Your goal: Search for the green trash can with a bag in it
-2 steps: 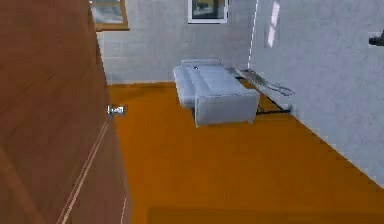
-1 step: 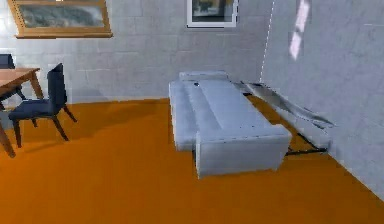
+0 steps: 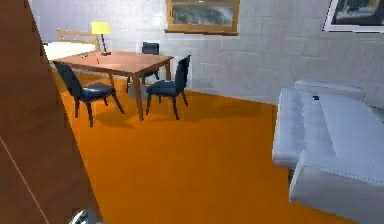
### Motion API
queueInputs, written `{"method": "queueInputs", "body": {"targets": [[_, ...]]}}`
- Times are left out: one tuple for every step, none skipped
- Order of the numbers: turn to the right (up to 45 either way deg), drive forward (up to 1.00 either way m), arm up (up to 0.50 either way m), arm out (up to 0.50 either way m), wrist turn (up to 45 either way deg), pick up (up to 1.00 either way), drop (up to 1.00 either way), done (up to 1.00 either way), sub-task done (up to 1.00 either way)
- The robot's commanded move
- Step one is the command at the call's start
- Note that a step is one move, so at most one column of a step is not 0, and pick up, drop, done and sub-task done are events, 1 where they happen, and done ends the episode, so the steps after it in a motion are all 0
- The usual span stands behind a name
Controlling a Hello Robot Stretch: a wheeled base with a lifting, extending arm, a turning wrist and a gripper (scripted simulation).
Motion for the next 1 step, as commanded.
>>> {"method": "queueInputs", "body": {"targets": [[0.0,0.05,0.0,0.0,0.0,0.0,0.0,0.0,0.0]]}}
